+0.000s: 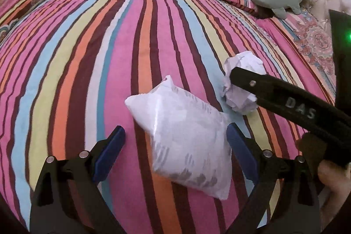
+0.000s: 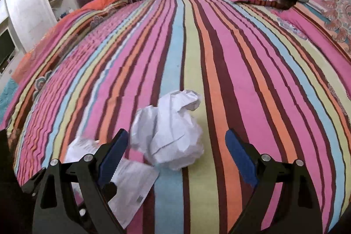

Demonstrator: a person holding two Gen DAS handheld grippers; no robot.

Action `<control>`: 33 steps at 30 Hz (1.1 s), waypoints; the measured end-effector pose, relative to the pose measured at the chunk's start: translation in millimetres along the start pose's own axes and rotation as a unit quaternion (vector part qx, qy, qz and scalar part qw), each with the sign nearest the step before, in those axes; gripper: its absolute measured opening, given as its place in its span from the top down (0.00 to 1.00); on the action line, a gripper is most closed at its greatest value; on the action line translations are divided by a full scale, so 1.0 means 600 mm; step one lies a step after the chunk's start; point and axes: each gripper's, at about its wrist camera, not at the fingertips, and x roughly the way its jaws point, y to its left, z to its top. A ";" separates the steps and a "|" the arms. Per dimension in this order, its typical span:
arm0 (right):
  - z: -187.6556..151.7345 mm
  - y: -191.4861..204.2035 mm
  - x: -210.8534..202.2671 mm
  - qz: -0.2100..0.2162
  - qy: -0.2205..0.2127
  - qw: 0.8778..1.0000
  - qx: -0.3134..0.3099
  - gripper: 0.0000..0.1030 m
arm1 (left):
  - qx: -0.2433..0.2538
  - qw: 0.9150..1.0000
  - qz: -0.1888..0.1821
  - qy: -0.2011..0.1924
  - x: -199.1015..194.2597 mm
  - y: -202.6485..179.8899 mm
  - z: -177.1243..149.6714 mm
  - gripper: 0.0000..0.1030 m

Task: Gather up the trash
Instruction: 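Grasp the white plastic wrapper with the left tool while the right grasps the paper ball, then carry the wrapper and paper ball down over the wastebasket with both tools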

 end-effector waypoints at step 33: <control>-0.113 -0.074 -0.135 0.032 -0.007 0.995 0.090 0.51 | 0.008 1.000 0.002 -0.016 -0.111 0.021 -0.081 0.46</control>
